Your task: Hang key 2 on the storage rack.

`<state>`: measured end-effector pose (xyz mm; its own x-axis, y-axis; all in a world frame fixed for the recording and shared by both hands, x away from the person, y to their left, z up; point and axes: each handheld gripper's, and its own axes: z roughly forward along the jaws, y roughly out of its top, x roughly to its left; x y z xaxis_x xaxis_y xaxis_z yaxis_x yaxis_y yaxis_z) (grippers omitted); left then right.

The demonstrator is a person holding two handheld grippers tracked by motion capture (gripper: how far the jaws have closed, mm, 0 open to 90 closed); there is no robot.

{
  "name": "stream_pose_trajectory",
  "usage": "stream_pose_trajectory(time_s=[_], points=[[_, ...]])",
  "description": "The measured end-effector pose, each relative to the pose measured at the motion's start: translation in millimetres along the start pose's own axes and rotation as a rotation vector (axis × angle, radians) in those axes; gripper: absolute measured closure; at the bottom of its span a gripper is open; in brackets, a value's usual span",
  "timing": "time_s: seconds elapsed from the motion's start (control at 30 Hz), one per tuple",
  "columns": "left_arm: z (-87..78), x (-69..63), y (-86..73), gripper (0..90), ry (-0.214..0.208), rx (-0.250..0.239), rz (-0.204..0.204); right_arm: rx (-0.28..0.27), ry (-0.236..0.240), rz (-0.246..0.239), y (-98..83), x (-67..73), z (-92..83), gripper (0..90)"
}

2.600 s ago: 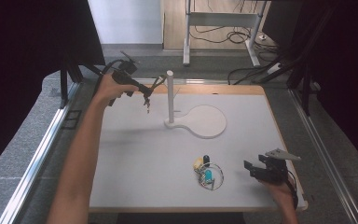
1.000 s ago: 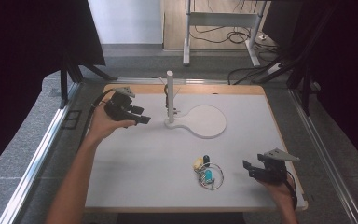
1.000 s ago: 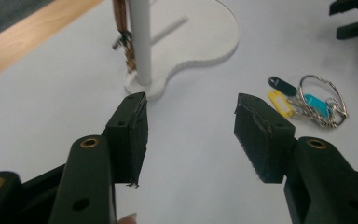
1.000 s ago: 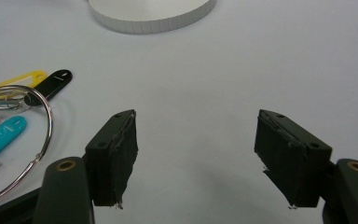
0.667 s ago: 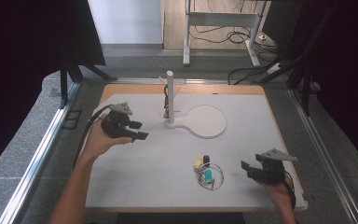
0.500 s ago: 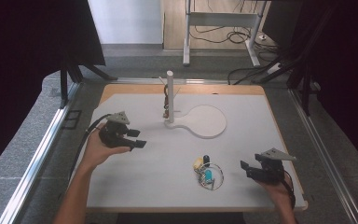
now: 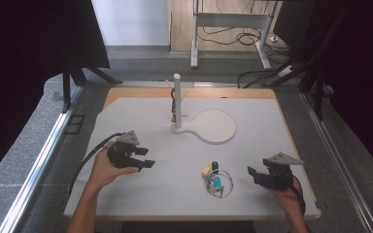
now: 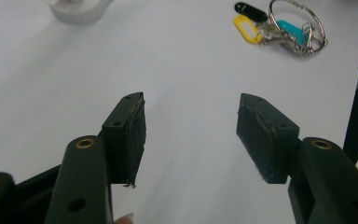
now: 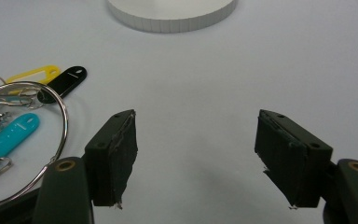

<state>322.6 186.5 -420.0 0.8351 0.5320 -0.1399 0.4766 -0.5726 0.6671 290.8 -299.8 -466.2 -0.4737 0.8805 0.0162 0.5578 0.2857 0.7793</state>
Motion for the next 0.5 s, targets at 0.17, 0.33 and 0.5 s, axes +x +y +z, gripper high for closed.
stream_pose_trajectory(time_s=[0.17, 0.33, 0.5], points=[[3.6, -4.4, -11.5, 43.2, -0.001, 0.009, -0.007, 0.011, 0.019, -0.034, 6.8, 1.7, 0.1, 30.3], [-0.6, -7.7, -16.5, 43.5, 0.002, -0.011, -0.018, 0.052, 0.057, -0.099, 14.1, 7.4, 4.2, 33.9], [0.0, -8.2, -17.6, 43.4, 0.020, 0.009, -0.002, 0.100, 0.104, -0.137, 26.8, 13.7, 8.9, 37.2]])
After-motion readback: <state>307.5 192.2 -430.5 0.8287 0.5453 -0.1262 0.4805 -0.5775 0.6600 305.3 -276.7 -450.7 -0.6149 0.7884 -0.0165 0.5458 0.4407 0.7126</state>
